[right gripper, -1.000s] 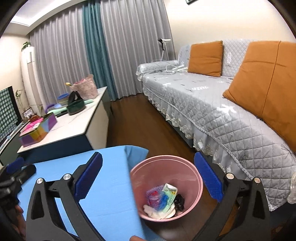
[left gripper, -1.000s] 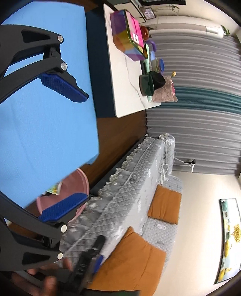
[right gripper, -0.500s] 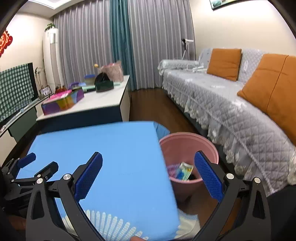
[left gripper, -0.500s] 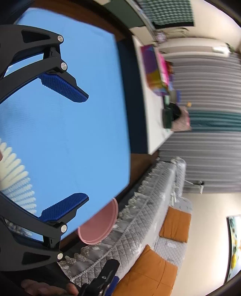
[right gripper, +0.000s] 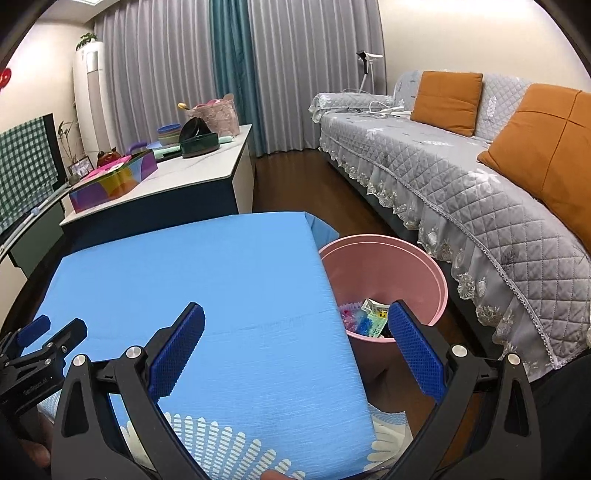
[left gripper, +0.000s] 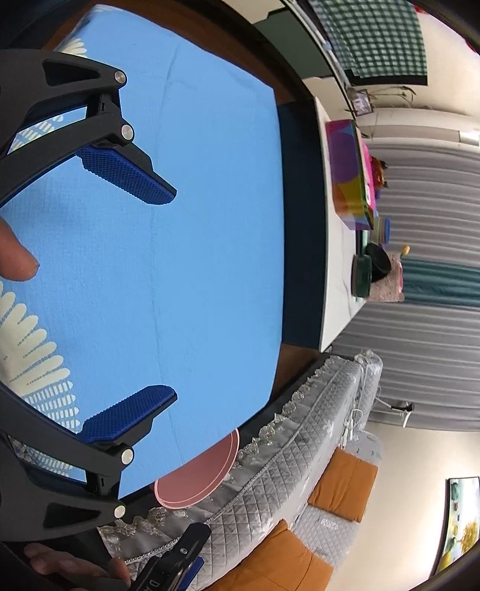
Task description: Collect trash
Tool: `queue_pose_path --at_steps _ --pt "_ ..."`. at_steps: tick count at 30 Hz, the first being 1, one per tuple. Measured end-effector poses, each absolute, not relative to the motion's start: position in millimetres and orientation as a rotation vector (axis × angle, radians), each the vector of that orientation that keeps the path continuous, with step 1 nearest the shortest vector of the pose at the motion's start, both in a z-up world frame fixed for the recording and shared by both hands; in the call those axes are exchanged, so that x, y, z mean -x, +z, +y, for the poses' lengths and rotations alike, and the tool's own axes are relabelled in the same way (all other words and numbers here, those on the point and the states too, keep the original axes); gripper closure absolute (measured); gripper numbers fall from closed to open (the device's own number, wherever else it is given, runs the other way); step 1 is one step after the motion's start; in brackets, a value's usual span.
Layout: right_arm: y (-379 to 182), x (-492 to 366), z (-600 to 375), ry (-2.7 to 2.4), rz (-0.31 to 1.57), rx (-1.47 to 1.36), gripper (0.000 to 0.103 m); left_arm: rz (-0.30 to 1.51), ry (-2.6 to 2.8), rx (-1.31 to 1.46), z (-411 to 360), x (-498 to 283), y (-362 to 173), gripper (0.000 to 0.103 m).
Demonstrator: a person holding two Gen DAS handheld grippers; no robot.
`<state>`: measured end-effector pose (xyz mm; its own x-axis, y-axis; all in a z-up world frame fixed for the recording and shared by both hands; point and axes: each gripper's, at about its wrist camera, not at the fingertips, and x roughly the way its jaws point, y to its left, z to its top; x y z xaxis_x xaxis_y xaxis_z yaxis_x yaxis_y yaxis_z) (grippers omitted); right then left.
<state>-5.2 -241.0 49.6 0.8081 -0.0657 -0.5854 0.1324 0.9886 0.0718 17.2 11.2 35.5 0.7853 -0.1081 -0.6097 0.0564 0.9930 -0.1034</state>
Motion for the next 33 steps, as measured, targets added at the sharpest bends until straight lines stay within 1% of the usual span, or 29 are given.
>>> queue_pose_path --at_steps 33 --pt "54 10 -226 -0.085 0.609 -0.073 0.005 0.673 -0.088 0.061 13 -16 33 0.008"
